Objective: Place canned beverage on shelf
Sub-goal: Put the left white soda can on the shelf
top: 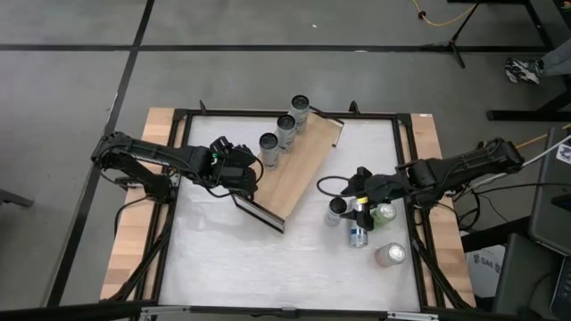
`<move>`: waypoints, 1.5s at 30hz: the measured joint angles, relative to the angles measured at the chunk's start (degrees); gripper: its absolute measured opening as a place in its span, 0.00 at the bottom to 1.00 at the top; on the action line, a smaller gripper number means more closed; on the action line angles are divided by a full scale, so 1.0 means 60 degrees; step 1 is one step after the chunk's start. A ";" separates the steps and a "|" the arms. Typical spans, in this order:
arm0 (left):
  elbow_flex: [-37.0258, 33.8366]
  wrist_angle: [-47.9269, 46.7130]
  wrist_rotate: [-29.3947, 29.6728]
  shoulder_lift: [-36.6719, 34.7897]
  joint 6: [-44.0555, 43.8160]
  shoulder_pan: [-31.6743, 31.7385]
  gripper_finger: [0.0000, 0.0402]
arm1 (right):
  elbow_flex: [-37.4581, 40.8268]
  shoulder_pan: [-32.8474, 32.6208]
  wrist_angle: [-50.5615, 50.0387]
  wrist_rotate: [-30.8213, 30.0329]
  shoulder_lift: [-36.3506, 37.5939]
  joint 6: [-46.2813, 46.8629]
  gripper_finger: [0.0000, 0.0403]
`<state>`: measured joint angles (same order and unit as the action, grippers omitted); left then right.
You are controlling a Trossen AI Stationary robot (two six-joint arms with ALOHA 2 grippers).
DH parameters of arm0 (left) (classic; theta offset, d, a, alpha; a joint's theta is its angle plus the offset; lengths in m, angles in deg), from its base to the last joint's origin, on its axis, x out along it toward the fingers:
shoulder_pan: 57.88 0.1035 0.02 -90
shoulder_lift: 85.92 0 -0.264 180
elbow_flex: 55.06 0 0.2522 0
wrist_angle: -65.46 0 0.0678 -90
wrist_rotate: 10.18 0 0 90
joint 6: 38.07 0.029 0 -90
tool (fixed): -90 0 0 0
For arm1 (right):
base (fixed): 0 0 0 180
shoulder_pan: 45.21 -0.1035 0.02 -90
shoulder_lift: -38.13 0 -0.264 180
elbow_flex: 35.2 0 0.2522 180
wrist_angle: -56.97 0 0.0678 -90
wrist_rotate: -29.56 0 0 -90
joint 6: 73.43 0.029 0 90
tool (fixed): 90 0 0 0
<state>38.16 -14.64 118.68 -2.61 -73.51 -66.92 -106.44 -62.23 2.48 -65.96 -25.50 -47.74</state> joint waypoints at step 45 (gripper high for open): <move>0.0000 0.0004 -0.0003 0.0004 -0.0025 0.0001 0.75 | 0.3052 0.0007 0.3277 -0.0404 -0.0074 -0.0073 0.88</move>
<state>38.16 -14.62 118.65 -2.59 -73.66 -66.92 -88.13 -62.18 22.15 -68.39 -25.95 -48.18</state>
